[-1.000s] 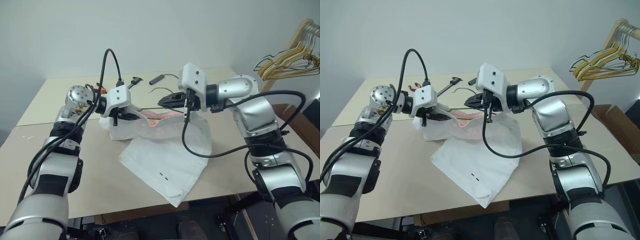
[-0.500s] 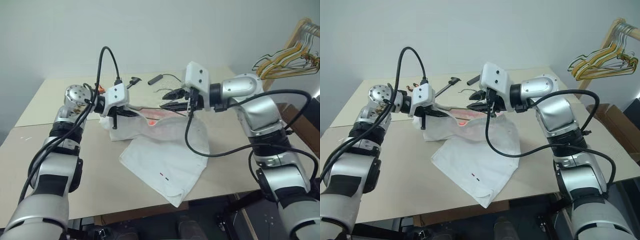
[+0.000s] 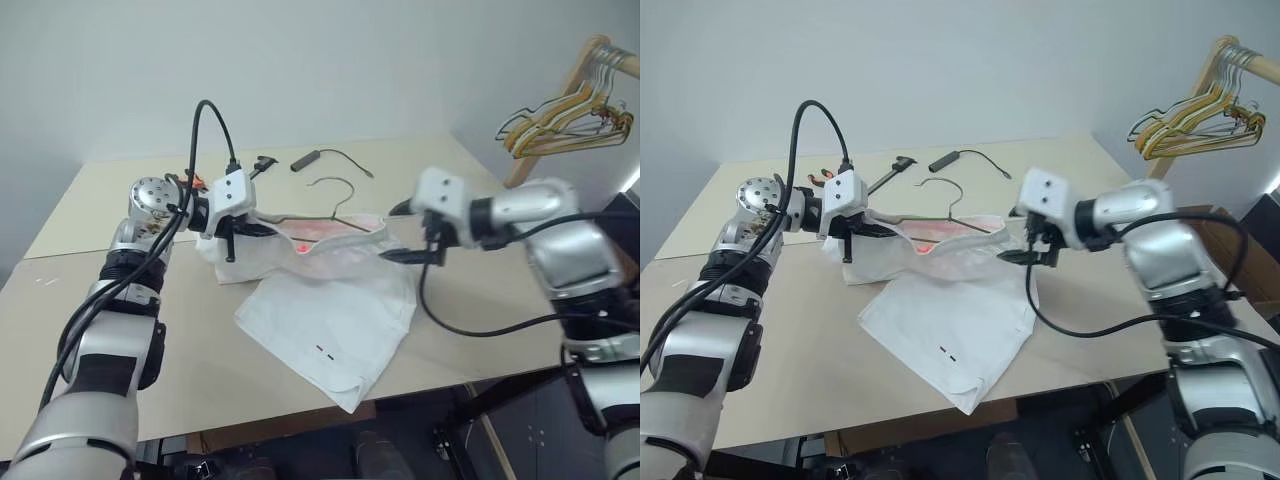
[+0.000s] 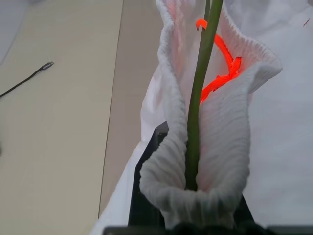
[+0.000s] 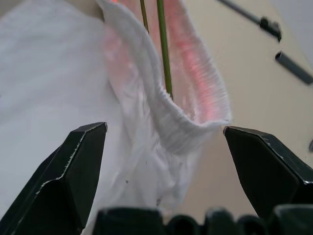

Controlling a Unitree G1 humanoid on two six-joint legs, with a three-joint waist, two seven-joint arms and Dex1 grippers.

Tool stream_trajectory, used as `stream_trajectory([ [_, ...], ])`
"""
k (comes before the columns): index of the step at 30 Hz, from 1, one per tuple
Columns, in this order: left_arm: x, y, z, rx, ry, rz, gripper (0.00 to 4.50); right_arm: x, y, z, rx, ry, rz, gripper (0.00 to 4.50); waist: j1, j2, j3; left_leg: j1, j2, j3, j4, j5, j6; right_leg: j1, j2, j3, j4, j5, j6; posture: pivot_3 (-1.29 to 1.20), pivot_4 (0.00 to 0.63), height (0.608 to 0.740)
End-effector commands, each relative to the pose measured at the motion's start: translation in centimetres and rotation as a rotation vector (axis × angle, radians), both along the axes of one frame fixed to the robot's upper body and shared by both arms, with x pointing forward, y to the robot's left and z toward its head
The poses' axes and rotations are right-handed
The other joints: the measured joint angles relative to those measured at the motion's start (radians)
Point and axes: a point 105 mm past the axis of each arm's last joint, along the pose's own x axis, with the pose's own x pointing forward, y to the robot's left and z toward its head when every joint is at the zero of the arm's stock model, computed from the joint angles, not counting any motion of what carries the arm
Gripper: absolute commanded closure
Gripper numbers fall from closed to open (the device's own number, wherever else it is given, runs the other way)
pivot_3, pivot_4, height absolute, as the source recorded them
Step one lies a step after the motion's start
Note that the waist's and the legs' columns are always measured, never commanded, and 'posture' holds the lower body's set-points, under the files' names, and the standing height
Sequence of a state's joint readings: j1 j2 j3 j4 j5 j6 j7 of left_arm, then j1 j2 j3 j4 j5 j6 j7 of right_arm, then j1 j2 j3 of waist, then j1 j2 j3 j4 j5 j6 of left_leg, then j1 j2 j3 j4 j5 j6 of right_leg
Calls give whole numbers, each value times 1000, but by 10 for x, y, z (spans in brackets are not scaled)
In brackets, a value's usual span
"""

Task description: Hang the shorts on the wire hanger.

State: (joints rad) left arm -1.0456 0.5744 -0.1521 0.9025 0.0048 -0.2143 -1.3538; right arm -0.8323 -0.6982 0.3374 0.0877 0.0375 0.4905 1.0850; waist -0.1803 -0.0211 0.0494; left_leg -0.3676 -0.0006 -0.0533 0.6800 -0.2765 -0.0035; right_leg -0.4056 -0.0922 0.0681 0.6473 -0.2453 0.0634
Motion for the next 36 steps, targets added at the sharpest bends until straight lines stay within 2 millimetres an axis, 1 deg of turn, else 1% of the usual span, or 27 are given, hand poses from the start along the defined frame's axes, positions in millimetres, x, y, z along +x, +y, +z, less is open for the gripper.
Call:
stream_trajectory([
  [1, 2, -1, 20, -49, -66, 0, 4500, 22, 6, 2, -48, -53, -64, 49, -3, 0, 0, 0, 0, 0, 0, 0, 0, 0, 0, 0, 0, 0, 0, -88, 5, 740],
  [2, 2, -1, 20, -47, -68, 0, 4500, 26, 8, -1, -54, -45, -68, 49, -3, 0, 0, 0, 0, 0, 0, 0, 0, 0, 0, 0, 1, 0, 0, -82, 8, 740],
  [3, 1, -1, 20, -46, -70, -1, 4500, 29, 9, -3, -57, -40, -71, 409, -2, 0, 0, -1, 0, -1, 0, 0, 0, 0, 0, 0, 2, 0, 0, -76, 9, 740],
  [4, 1, -1, 20, -46, -73, -1, 4500, 30, 10, -2, -51, -35, -69, 617, -1, 0, 0, -2, 0, -1, 0, 0, 0, -1, -1, 0, 1, 0, 0, -74, 9, 740],
  [7, -1, 0, 19, -51, -77, 0, 4500, 27, 11, 2, -40, -30, -43, 1601, 5, 0, 0, -3, -1, -2, 0, 0, 0, -1, -3, -1, 0, 0, 0, -71, 11, 740],
  [12, -3, 2, 17, -53, -76, 0, 4500, 24, 9, 2, -38, -18, -34, 3381, 7, 0, 0, -3, -2, -2, 0, 0, 0, -1, -2, -1, 0, 0, 0, -68, 13, 740],
  [14, -3, 1, 17, -60, -79, 5, 4500, 20, 10, 4, -18, -3, -17, 4054, 7, 0, 0, -2, -1, -2, 0, 0, 0, -1, -2, -1, 1, 0, 0, -68, 13, 740],
  [15, -3, 1, 16, -62, -80, 8, 4500, 18, 11, 4, -9, 4, -9, 4347, 7, 0, 0, -2, -1, -2, 0, 0, 0, -1, -2, -1, 1, 0, 0, -74, 11, 740],
  [16, -2, 1, 17, -65, -85, 13, 4500, 16, 12, 6, 1, 9, -1, 4498, 6, 0, 0, -2, -1, -2, 0, 0, 0, 0, -2, -1, 1, 0, 0, -74, 11, 740],
  [17, -2, 0, 17, -71, -88, 15, 4500, 14, 12, 7, 15, 16, 2, 4498, 5, 0, 0, -2, -1, -2, 0, 0, 0, 0, -2, -1, 1, 0, 0, -74, 11, 740],
  [19, -4, -1, 18, -87, -80, 1, 3906, 10, 12, 9, 32, 23, 7, 4500, 4, 0, 0, -2, -1, -2, 0, 0, 0, 0, -2, -1, 1, 0, 0, -78, 6, 740],
  [20, -7, -2, 22, -114, -68, -20, 3683, 7, 11, 9, 51, 41, 2, 4500, 4, 0, 0, -2, -1, -2, 0, 0, 0, -1, -2, -1, 1, 0, 0, -78, 6, 740],
  [23, -13, -4, 36, -192, -57, -60, 2702, -2, 4, 4, 96, 93, -23, 4500, 5, 0, 0, -3, -1, -3, 0, 0, 0, -1, -2, -1, 0, 0, 0, -78, 4, 740],
  [27, -23, -3, 52, -261, -58, -100, 1417, -15, -14, -11, 171, 180, -127, 4500, 12, 0, 0, -2, -1, -3, 0, 0, 0, 0, -2, -2, 1, 0, 0, -85, 4, 740],
  [29, -35, -6, 55, -274, -51, -160, 806, -25, -22, -16, 235, 231, -188, 4500, 13, 0, 0, -2, -1, -3, 0, 0, 0, 0, -2, -2, 0, 0, 0, -92, 8, 740],
  [31, -44, -11, 58, -300, -87, -203, 156, -37, -28, -19, 310, 283, -246, 4500, 15, 0, 0, -2, -1, -3, 0, 0, 0, 0, -2, -2, 0, 0, 0, -99, 13, 740],
  [32, -45, -13, 60, -318, -102, -199, 16, -44, -31, -20, 335, 303, -264, 4500, 16, 0, 0, -2, -1, -4, 0, 0, 0, 0, -2, -2, 0, 0, 0, -105, 15, 740],
  [33, -44, -16, 64, -346, -137, -185, 16, -51, -33, -22, 354, 321, -286, 4500, 18, 0, 0, -2, -1, -5, 0, 0, 0, 0, -2, -1, 0, 0, 0, -112, 17, 740],
  [35, -36, -21, 80, -450, -190, -113, 16, -62, -40, -28, 392, 357, -364, 4500, 27, 0, 0, -2, -1, -6, 1, 0, 0, 1, -2, -1, 0, 0, 0, -120, 21, 740],
  [36, -34, -23, 91, -532, -201, -81, 16, -67, -46, -30, 416, 373, -414, 4500, 30, 0, 0, -2, -1, -6, 2, 0, 0, 1, -3, -1, 0, 0, 1, -134, 24, 740],
])
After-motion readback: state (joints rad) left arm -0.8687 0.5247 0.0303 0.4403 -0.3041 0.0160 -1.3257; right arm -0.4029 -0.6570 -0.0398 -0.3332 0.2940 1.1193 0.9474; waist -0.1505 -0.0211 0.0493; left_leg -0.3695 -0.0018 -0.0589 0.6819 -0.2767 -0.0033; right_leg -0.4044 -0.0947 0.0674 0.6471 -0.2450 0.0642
